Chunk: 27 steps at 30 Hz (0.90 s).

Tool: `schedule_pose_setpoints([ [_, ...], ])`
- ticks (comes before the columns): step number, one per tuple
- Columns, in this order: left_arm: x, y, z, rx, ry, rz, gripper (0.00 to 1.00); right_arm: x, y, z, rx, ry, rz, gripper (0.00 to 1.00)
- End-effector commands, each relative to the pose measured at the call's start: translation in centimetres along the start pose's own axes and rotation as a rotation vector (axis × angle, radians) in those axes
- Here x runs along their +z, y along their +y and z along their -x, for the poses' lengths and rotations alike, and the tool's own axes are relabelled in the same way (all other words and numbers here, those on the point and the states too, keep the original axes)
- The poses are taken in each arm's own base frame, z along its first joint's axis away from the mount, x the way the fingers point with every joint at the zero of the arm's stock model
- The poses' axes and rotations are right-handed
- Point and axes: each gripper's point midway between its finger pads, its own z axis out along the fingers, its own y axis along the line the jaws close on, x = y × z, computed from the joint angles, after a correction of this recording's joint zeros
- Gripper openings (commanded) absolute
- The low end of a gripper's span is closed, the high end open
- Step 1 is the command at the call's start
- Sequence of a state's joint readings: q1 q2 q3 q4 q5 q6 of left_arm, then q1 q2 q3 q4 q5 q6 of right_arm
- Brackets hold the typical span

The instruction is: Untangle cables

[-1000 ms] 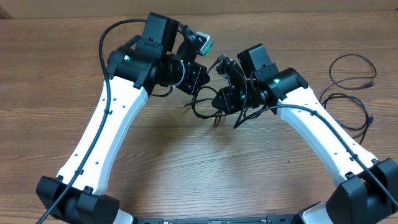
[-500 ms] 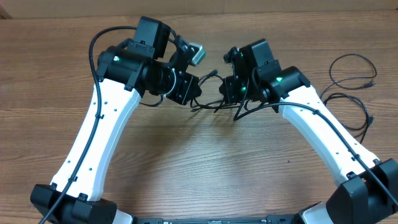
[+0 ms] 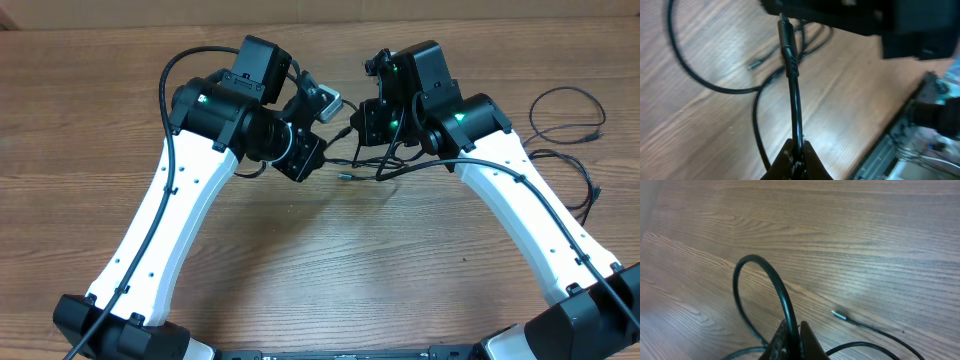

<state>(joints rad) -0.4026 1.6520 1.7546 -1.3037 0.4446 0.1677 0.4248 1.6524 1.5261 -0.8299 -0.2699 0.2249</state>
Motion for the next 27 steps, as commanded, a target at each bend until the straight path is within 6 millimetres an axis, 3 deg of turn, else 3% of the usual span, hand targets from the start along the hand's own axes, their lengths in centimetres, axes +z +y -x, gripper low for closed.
schedule_pose_setpoints([
  [1, 0.6, 2.4, -0.3, -0.042, 0.017, 0.123, 0.04, -2.9, 1.2, 2.1, -0.008, -0.084, 0.031, 0.04],
  [5, 0.8, 2.9, 0.7, -0.079, -0.024, 0.140, 0.04, -4.1, 1.9, 1.9, -0.013, -0.088, 0.051, 0.04],
  [12, 1.6, 3.2, 1.8, -0.115, -0.056, 0.134, 0.04, -5.6, 5.2, 0.8, -0.059, -0.048, 0.232, 0.04],
  [18, 1.8, 2.1, 2.6, -0.105, -0.080, 0.062, 0.04, -5.9, 6.3, 0.4, -0.065, -0.032, 0.289, 0.04],
  [21, 1.7, 2.2, 4.2, -0.127, -0.143, 0.059, 0.04, -6.4, 8.1, -0.6, -0.072, 0.012, 0.388, 0.04],
  [25, 1.3, 2.4, 6.4, -0.132, -0.235, 0.061, 0.05, -6.3, 8.6, -1.9, -0.062, 0.065, 0.397, 0.04],
  [26, 1.2, 2.4, 6.8, -0.124, -0.252, 0.061, 0.07, -6.3, 8.6, -2.2, -0.058, 0.075, 0.395, 0.04],
  [27, 1.0, 2.5, 7.5, -0.111, -0.280, 0.065, 0.26, -6.3, 8.6, -2.6, -0.053, 0.093, 0.392, 0.04],
])
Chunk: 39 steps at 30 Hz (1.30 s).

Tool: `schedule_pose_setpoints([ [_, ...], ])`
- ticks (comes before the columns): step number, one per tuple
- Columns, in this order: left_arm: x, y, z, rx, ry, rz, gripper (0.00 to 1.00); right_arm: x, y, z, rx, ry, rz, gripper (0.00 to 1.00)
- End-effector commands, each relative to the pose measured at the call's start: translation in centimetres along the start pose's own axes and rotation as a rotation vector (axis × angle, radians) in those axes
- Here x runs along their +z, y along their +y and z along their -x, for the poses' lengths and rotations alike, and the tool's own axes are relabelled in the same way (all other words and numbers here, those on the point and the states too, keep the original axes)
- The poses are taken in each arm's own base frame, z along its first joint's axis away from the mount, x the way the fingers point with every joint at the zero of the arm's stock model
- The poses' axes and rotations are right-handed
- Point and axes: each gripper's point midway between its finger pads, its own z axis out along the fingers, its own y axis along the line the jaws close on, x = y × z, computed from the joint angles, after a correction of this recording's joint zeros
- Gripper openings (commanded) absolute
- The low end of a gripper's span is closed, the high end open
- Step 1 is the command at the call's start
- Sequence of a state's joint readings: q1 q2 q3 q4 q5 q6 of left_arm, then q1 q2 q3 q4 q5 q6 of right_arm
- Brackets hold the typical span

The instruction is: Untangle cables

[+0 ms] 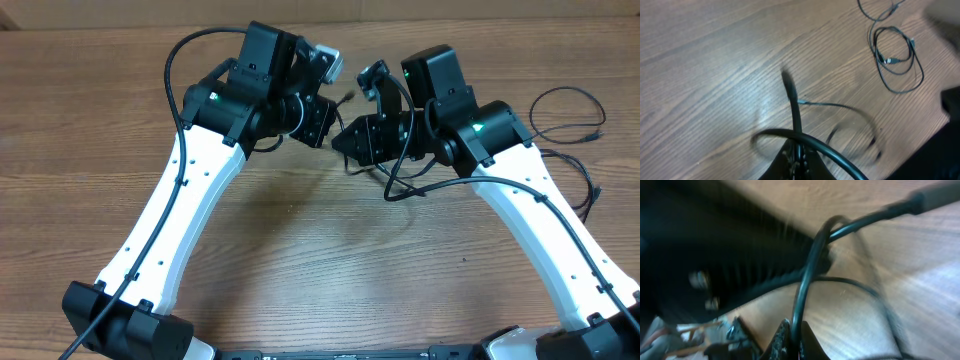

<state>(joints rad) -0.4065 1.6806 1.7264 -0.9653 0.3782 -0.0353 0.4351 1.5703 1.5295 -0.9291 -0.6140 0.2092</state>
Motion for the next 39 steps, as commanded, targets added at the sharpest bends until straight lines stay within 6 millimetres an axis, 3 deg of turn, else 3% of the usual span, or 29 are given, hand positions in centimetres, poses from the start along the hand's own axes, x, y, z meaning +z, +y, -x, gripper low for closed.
schedule_pose_setpoints([
  [1, 0.4, -0.1, 0.9, -0.024, -0.036, -0.014, 0.35, -1.4, 2.6, 0.1, -0.039, -0.010, 0.057, 0.04],
  [3, 0.4, -0.1, 1.1, -0.022, -0.042, -0.012, 0.39, -1.4, 2.3, -0.4, -0.028, 0.007, 0.044, 0.04],
  [15, 0.3, 0.1, 0.1, -0.041, -0.002, -0.004, 0.41, -1.4, 1.0, -2.0, -0.043, 0.065, -0.019, 0.04],
  [20, 0.2, 0.5, -0.2, -0.048, 0.008, 0.004, 0.27, -1.4, 0.7, -2.1, -0.040, 0.068, -0.036, 0.04],
  [23, 0.0, 1.2, 0.1, -0.057, -0.004, 0.016, 0.26, -1.4, 0.7, -2.6, -0.033, 0.085, -0.039, 0.04],
  [27, -0.4, 3.3, 0.0, -0.103, -0.006, 0.091, 0.22, -1.5, 0.6, -3.0, -0.037, 0.104, -0.039, 0.04],
  [32, -1.0, 5.9, -1.7, -0.232, 0.040, 0.222, 0.04, -1.4, 0.7, -2.5, -0.088, 0.082, -0.037, 0.04],
  [34, -1.2, 6.3, -2.2, -0.267, 0.057, 0.239, 0.04, -1.4, 1.5, -1.9, -0.125, 0.061, 0.004, 0.04],
  [37, -1.3, 6.5, -2.8, -0.279, 0.077, 0.243, 0.04, -1.7, 4.9, -1.3, -0.258, 0.033, 0.200, 0.04],
  [39, -1.4, 6.2, -3.4, -0.291, 0.102, 0.226, 0.08, -2.1, 6.4, 0.2, -0.325, -0.033, 0.261, 0.04],
])
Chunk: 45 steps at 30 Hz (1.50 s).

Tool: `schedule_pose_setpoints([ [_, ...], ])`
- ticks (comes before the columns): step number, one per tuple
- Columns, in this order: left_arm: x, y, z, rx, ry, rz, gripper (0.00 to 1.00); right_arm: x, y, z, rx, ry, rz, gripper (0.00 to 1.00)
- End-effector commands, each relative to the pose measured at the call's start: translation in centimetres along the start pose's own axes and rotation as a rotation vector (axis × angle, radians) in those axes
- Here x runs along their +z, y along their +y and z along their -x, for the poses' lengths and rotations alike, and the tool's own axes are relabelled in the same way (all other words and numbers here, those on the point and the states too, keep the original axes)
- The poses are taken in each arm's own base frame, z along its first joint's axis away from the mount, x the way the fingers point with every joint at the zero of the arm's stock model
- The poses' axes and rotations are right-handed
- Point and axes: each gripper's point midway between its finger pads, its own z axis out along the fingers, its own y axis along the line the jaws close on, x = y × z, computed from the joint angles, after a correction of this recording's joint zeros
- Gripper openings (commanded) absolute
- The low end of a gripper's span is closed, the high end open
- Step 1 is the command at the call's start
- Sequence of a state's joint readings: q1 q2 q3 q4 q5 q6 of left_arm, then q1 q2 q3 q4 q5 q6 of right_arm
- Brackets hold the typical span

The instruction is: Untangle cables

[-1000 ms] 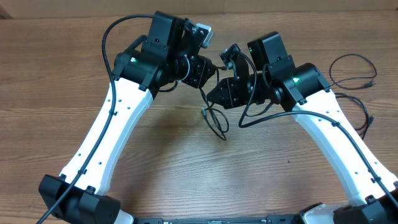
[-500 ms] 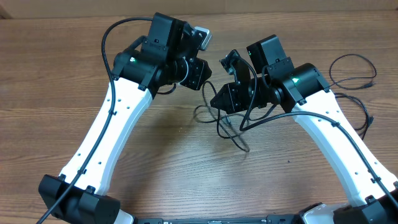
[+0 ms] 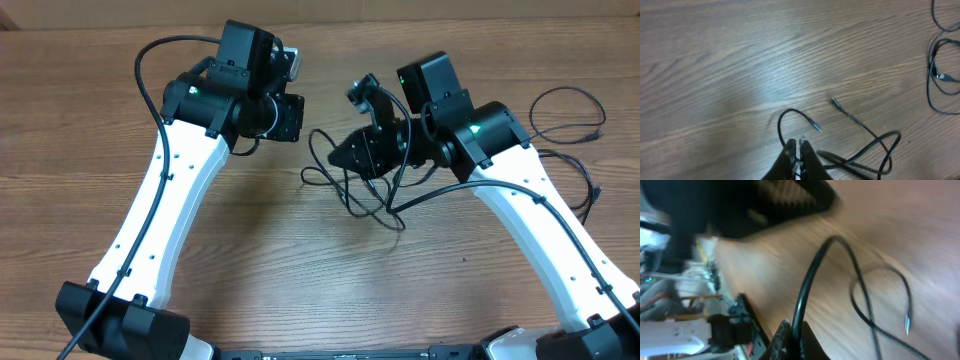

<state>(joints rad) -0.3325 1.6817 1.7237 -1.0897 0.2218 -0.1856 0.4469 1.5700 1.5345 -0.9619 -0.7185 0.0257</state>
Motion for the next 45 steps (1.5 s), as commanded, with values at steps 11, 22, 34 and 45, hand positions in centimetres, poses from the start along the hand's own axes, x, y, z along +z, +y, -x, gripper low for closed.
schedule_pose_setpoints([
  [11, -0.1, -1.8, -2.1, 0.021, 0.096, -0.137, 0.33, -2.4, 3.2, 4.7, -0.192, -0.175, 0.034, 0.04],
  [22, 0.0, -2.3, 0.3, 0.057, -0.001, -0.157, 0.36, -2.8, 6.4, 3.8, -0.210, -0.144, 0.222, 0.04],
  [34, 0.3, -2.9, 1.9, 0.103, -0.063, -0.190, 0.35, -3.2, 7.8, 3.4, -0.216, -0.129, 0.310, 0.04],
  [45, -4.5, -1.3, 1.7, 0.090, -0.105, -0.345, 0.35, -2.7, 5.0, 4.3, -0.201, -0.161, 0.141, 0.04],
])
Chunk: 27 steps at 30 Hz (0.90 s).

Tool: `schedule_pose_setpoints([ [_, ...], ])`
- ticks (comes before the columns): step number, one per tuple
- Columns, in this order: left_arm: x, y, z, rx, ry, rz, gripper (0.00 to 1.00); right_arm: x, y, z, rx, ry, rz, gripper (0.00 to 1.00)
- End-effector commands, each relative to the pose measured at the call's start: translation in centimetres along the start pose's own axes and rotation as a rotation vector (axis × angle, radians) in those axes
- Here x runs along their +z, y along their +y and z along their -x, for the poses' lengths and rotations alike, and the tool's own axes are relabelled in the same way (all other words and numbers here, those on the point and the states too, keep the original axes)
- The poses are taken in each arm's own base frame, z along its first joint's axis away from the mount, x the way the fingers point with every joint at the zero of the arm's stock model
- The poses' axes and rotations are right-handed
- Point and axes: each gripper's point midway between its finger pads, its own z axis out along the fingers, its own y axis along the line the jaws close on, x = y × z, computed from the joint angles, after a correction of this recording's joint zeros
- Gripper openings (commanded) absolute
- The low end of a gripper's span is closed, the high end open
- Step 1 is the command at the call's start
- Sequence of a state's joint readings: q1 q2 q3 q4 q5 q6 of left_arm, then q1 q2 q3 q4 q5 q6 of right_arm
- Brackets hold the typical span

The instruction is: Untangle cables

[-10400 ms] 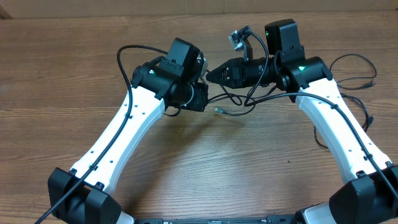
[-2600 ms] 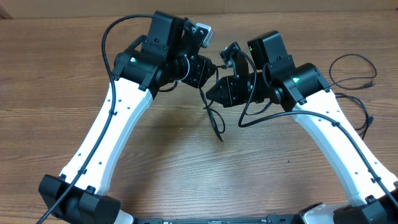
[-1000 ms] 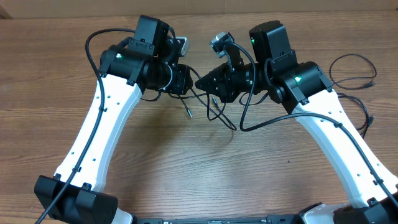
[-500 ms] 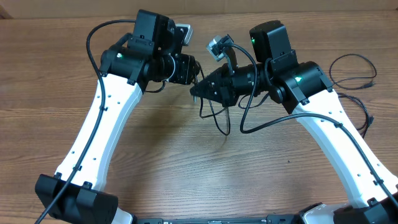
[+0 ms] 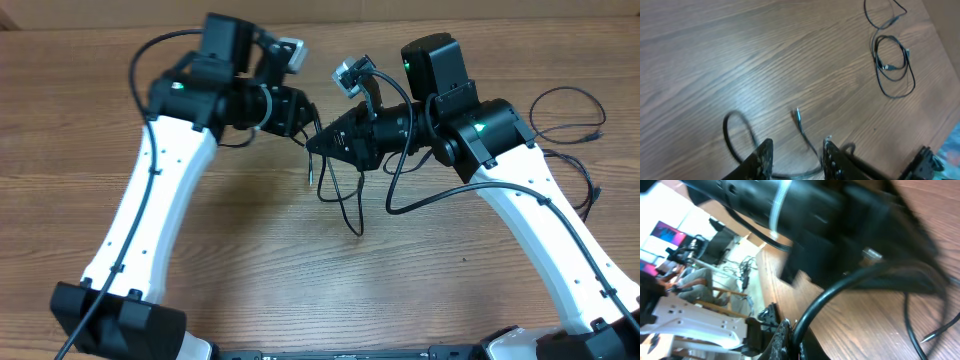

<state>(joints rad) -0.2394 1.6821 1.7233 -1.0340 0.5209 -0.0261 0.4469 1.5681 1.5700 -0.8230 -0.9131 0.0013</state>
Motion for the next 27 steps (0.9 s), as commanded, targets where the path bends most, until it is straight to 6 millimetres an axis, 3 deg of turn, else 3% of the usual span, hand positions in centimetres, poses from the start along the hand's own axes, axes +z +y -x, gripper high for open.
schedule_pose_setpoints([
  [1, -3.8, -0.8, 0.3, -0.036, -0.059, -0.142, 0.36, -1.2, 0.5, 1.5, -0.056, -0.051, -0.071, 0.04],
  [3, -4.9, -1.4, 0.0, -0.089, -0.059, -0.255, 0.43, -1.3, 0.5, 1.7, -0.063, -0.057, -0.070, 0.04],
  [8, -6.3, -1.8, 0.1, -0.160, -0.065, -0.416, 0.48, -1.3, 1.3, 2.3, -0.059, -0.076, -0.027, 0.04],
  [11, -5.7, -1.4, 0.0, -0.114, -0.064, -0.418, 0.55, -1.3, 2.1, 2.7, -0.074, -0.089, 0.019, 0.04],
  [18, -5.2, -1.9, -0.2, 0.074, -0.090, -0.456, 0.56, -1.3, 2.2, 3.1, -0.083, -0.102, 0.020, 0.04],
  [20, -5.2, -1.8, -0.6, 0.145, -0.095, -0.448, 0.64, -1.3, 2.3, 3.2, -0.085, -0.106, 0.021, 0.04],
  [27, -4.8, -1.5, -1.2, 0.280, -0.090, -0.412, 0.64, -1.5, 4.2, 3.6, -0.109, -0.112, 0.130, 0.04],
])
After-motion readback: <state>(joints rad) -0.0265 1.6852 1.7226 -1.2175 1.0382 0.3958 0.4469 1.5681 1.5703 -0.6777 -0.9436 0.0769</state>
